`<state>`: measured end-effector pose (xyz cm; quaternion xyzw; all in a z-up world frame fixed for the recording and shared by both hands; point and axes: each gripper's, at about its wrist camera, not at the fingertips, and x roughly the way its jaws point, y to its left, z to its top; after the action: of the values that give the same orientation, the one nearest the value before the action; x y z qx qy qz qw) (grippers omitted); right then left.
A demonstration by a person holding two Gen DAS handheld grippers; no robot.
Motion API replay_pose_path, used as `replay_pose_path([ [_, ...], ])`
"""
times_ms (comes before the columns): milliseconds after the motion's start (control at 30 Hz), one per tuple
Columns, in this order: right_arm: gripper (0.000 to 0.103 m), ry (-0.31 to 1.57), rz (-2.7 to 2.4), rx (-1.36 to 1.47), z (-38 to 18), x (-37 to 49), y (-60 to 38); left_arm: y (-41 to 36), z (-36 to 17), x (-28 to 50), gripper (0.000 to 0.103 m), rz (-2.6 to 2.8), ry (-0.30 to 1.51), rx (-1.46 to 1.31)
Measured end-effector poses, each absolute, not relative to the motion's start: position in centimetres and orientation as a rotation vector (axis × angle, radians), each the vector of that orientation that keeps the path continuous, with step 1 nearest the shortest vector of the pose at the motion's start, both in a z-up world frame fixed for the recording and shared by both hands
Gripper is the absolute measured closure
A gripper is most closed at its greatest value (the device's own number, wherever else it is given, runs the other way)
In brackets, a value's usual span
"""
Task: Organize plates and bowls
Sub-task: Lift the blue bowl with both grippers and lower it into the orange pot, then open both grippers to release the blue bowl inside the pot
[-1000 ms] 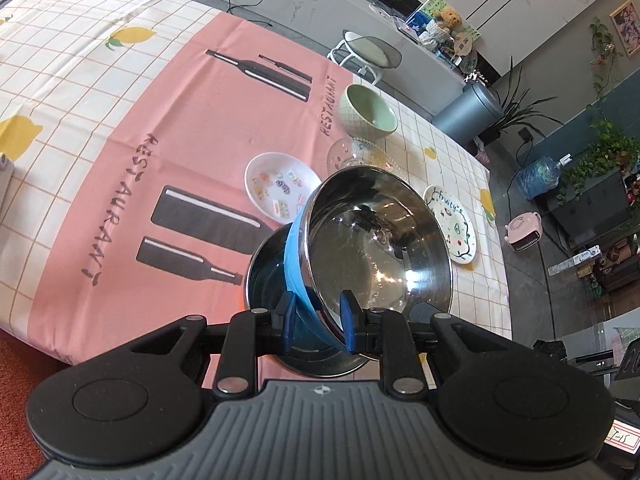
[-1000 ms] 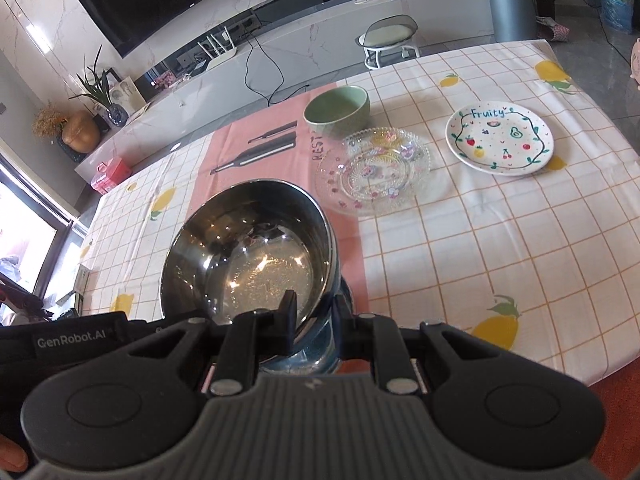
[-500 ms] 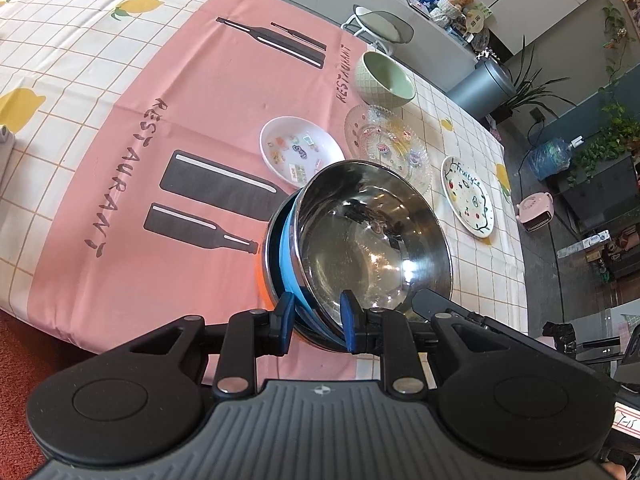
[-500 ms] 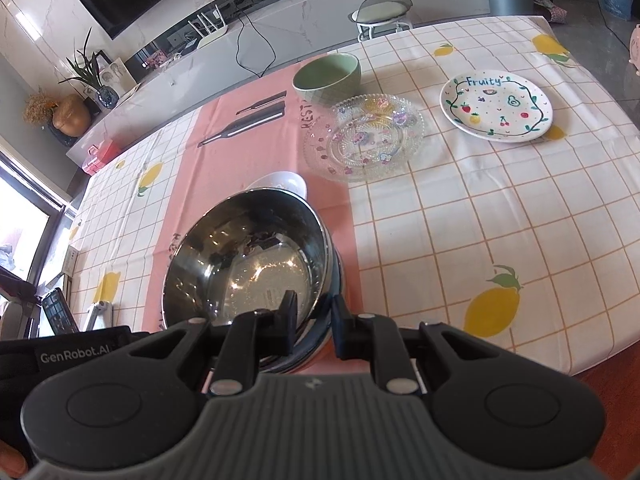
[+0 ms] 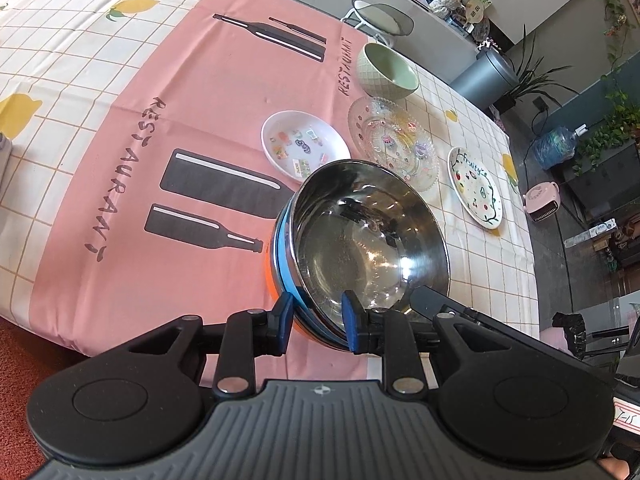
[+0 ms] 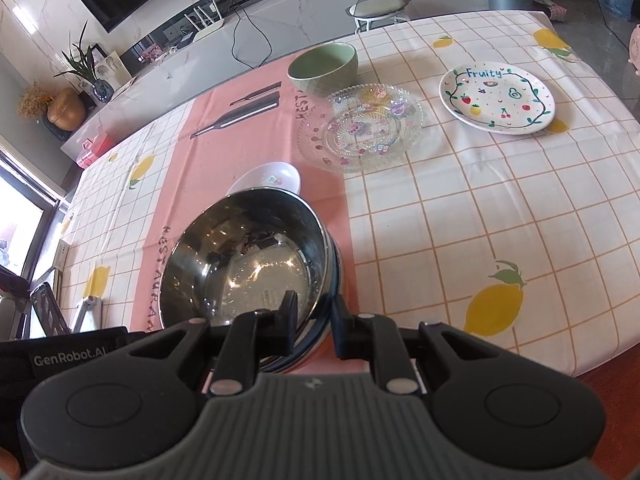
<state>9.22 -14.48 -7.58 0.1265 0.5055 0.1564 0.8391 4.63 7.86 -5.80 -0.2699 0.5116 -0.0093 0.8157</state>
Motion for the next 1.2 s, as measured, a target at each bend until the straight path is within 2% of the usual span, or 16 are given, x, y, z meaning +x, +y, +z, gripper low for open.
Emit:
replay_pose_path([
  [100, 0.087, 1.069, 0.333, 0.269, -7.6, 9.2, -14.5, 8.0, -5.7, 4.6, 0.074, -0.025, 1.090, -0.581],
  [333, 0.078, 1.070, 0.331, 0.284, -7.6, 9.3, -15.1, 8.3, -4.6, 4.3, 0.069, -0.018, 1.039, -0.573],
  [467, 0.077, 1.048, 0.322, 0.286, -7.1, 9.4, -15.5, 8.6, -4.4, 4.2, 0.069, -0.018, 1.008, -0.585],
  [533, 0.089, 1.035, 0.327, 0.298, -6.9, 9.3, -15.8, 8.5, -4.3, 4.2, 0.069, -0.011, 0.998, -0.568],
  [633, 0.095, 1.026, 0.329, 0.312, -6.8, 9.3, -16.0, 8.4, -4.3, 4.3, 0.070, -0.011, 0.986, -0.559],
  [900, 0.096, 1.028, 0.337, 0.318, -7.1, 9.4, -15.9, 8.6, -4.2, 4.1, 0.072, -0.009, 0.980, -0.573],
  [1100, 0.091, 0.972, 0.340, 0.285, -5.6, 9.3, -16.1, 9.0, -2.6, 4.5, 0.070, -0.009, 0.932, -0.557],
  [1200, 0.079, 0.941, 0.334, 0.280, -4.6, 9.9, -16.5, 9.1, -1.5, 5.2, 0.066, -0.020, 0.907, -0.541],
])
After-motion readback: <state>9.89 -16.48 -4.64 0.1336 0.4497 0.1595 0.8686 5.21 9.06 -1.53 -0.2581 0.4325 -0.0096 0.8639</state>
